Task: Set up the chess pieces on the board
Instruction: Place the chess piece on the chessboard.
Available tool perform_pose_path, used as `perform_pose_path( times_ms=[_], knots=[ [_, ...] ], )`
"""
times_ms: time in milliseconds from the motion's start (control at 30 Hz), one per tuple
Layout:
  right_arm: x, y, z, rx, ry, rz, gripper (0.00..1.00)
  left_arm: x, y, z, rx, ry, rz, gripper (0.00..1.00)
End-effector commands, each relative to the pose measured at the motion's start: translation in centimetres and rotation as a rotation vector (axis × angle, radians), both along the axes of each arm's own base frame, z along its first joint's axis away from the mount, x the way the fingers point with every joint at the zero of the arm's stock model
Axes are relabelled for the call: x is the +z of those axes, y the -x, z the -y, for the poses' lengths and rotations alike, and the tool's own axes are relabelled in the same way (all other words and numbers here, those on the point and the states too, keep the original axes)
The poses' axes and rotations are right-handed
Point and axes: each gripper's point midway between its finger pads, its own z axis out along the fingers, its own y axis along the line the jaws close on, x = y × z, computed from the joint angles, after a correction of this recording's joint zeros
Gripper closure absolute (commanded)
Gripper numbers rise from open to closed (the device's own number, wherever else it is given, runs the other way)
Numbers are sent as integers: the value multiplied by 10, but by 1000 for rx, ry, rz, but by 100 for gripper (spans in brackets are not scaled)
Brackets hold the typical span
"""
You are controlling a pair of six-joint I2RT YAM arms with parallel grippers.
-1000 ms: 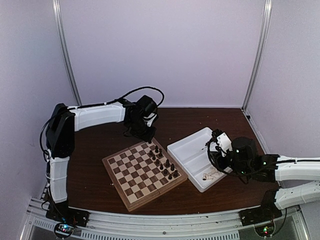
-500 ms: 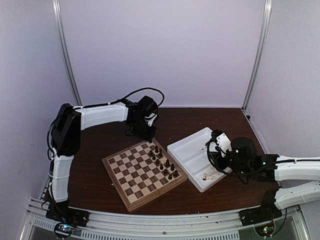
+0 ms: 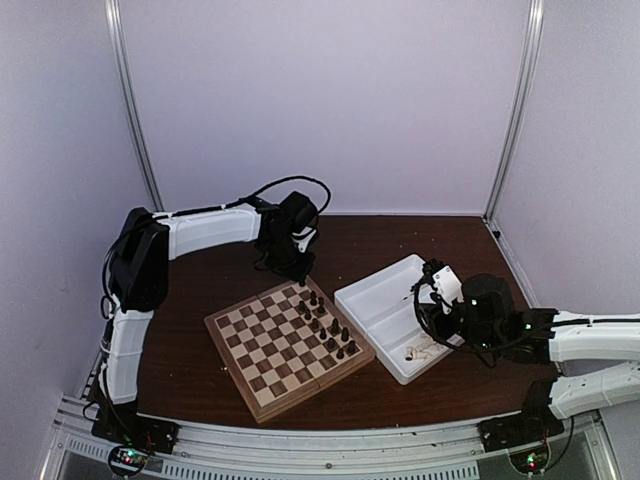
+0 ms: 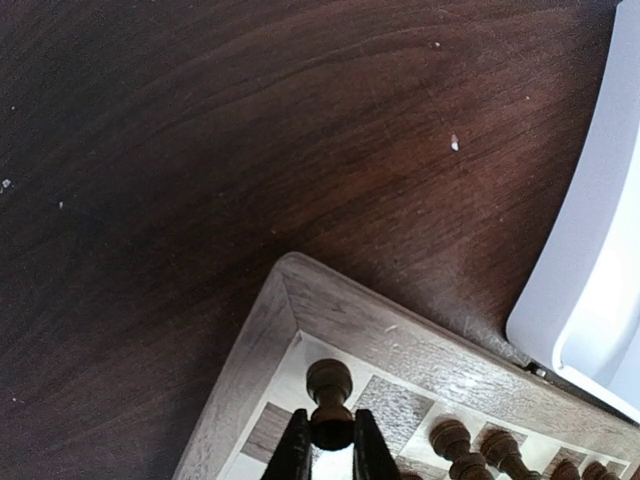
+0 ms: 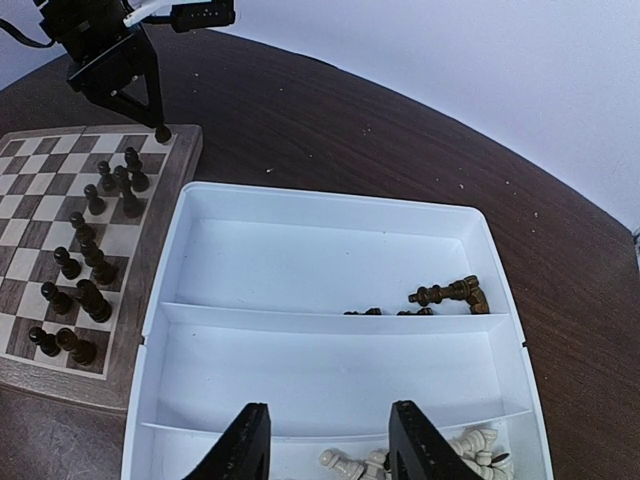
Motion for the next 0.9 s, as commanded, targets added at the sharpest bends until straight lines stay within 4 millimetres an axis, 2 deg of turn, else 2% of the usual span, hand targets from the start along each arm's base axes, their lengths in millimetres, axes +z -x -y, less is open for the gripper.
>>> perform_pose_path(
  times_ms=[0, 600, 767, 867],
  knots=[
    [1, -3, -1, -4, -10, 4, 56, 4, -3, -2, -3, -7, -5, 94],
    [-1, -3, -1, -7, -2, -3, 55, -6, 0, -3, -10, -23, -25, 92],
    [-1, -3, -1, -7, -3, -3, 55, -7, -2, -3, -11, -27, -21, 88],
    [-2, -4, -1, -9, 0, -3, 54, -6, -3, -3, -12, -28, -18, 77]
  ],
)
